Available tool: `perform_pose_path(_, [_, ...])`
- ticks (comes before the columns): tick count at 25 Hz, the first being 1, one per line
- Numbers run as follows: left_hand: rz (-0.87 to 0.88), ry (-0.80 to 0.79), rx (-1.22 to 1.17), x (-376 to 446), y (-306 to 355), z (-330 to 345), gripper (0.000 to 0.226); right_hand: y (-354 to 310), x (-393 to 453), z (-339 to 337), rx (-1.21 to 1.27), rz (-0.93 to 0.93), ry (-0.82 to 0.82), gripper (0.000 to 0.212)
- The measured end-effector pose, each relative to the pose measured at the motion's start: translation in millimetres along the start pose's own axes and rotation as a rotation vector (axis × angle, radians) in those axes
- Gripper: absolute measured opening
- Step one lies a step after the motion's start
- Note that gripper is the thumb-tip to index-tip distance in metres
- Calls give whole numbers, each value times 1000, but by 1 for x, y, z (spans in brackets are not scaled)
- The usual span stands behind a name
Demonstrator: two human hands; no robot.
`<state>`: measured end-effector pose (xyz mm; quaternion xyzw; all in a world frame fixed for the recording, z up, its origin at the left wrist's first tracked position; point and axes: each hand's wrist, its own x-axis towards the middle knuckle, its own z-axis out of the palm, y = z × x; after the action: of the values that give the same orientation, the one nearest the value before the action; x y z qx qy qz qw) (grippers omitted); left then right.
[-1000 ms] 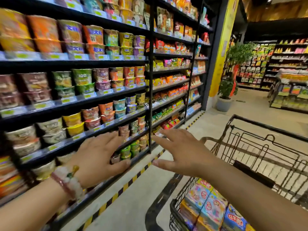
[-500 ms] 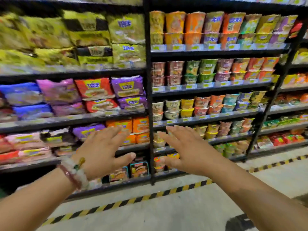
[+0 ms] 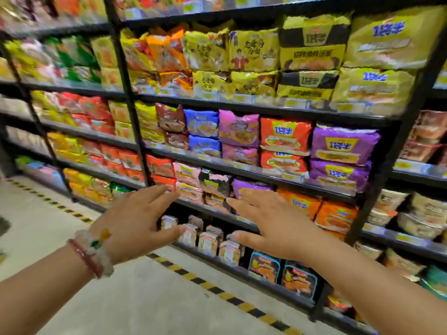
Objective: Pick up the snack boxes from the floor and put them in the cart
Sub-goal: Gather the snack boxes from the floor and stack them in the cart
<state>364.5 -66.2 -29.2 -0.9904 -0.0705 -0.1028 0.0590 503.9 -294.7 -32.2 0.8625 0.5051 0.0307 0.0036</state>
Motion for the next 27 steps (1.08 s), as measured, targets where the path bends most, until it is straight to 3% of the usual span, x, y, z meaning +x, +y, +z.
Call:
perform_pose_path(3, [-149,28,-17,0,-23,6,121,6,53,2,-12,-158,7,71])
perform_pose_path(6, [-233,101,28,-13,-50,22,96,2,96,7,6,-279,2,85])
perform_pose_path(10, [-432,82,21,-46,-96,40,102,-24,153,15,36,-422,-33,98])
perform_pose_path(13, [-572,89,18,-70,-131,45,108,-54,198,21,46,-529,-33,77])
perform_pose_path(17, [-678,85,40,-95,-184,47,104,-108,265,30,89,-643,-30,71])
perform_pose_path(24, [-752,92,167,-131,-322,49,76,-237,390,42,131,-757,-31,66])
perform_pose_path(27, [-791,91,189,-154,-386,54,85,-300,440,46,157,-807,-14,66])
